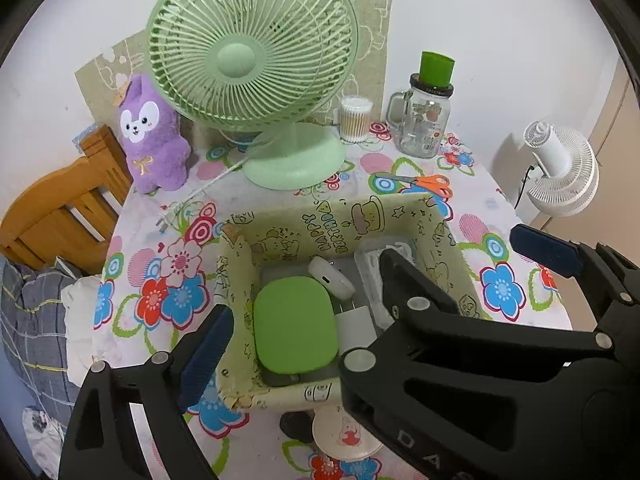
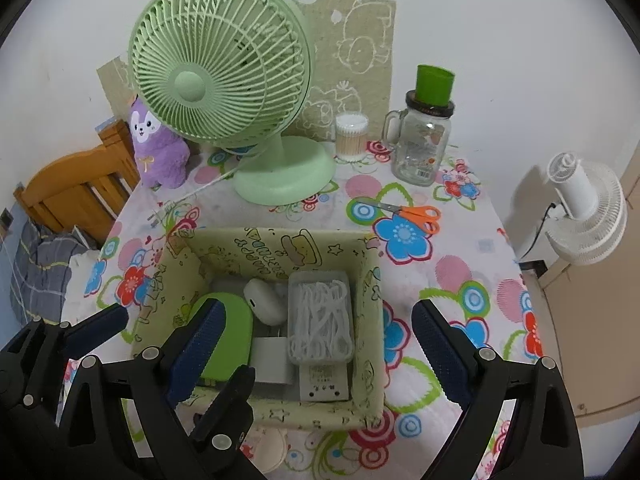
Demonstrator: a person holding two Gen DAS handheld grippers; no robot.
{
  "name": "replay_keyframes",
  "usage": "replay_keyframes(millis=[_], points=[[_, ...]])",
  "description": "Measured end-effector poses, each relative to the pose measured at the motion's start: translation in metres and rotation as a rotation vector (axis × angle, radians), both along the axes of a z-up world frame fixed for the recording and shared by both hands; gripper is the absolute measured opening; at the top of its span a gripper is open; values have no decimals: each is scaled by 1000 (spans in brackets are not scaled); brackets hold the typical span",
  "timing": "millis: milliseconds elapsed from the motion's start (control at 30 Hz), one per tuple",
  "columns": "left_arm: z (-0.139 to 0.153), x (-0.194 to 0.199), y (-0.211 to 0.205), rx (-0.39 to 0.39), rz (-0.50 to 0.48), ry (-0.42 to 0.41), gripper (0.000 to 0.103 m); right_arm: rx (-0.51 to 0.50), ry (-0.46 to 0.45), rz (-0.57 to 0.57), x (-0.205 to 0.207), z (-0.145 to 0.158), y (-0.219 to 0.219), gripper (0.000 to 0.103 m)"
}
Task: Organize rigid objects
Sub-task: 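Lift both tools out of the fabric box and back away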
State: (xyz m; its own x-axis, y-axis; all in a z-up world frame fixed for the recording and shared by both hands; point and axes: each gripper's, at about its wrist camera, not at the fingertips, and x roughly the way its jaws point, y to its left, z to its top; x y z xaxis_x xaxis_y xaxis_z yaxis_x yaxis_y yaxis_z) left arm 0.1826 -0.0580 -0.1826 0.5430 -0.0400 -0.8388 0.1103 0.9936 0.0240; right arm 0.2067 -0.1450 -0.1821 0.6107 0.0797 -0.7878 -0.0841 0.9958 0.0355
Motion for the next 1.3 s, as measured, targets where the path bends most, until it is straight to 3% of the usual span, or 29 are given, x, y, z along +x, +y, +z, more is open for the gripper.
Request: replay_keyframes(millis=[767,1300], points=[[34,-59,2,15,-10,-52,98,-5,-42,-26,-65,35,1,96],[37,-101,9,21,-33,-56,99,-33,-46,-9,-107,37,8,96]])
